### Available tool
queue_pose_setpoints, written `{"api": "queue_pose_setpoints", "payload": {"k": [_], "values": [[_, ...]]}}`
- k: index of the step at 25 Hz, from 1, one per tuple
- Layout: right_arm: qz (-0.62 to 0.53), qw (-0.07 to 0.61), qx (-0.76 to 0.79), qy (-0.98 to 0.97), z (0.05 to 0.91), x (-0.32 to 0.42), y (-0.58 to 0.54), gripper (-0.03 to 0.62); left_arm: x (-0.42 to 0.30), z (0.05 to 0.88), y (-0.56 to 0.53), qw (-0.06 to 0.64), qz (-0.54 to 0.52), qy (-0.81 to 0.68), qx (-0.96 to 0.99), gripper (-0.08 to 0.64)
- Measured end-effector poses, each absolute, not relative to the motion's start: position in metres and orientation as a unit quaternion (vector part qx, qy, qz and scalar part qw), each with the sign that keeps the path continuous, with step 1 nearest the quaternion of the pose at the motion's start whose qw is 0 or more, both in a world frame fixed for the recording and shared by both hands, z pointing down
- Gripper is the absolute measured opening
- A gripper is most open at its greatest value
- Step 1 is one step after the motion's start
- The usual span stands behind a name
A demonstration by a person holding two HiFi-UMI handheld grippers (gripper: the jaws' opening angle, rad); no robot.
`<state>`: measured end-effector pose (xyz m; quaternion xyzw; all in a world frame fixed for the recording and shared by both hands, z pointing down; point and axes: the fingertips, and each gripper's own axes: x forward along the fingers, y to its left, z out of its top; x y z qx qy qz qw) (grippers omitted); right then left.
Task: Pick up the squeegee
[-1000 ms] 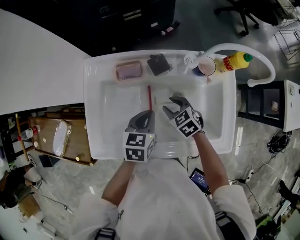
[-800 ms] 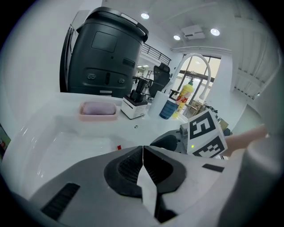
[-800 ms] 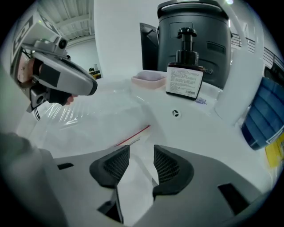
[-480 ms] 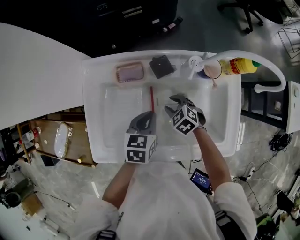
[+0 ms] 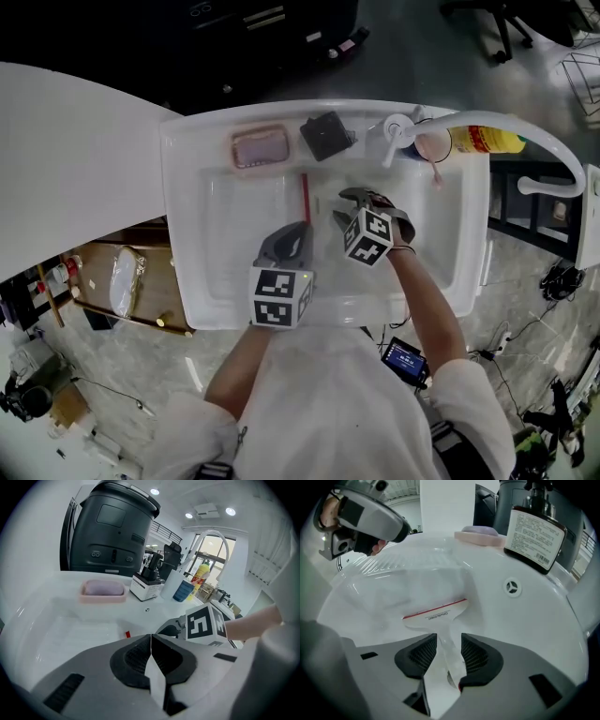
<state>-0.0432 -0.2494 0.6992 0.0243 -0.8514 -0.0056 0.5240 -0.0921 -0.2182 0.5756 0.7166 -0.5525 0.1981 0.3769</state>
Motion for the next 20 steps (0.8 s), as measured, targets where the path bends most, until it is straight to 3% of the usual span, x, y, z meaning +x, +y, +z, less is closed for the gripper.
{"api": "queue_pose_setpoints", "payload": {"k": [20], "values": [[-0.061,0.562,-0.047,-0.824,0.733,-0.044,-0.246,0.164,-0.101,0.589,-0.223,0.386,0.204,-0.557,0.706,0.028]]}}
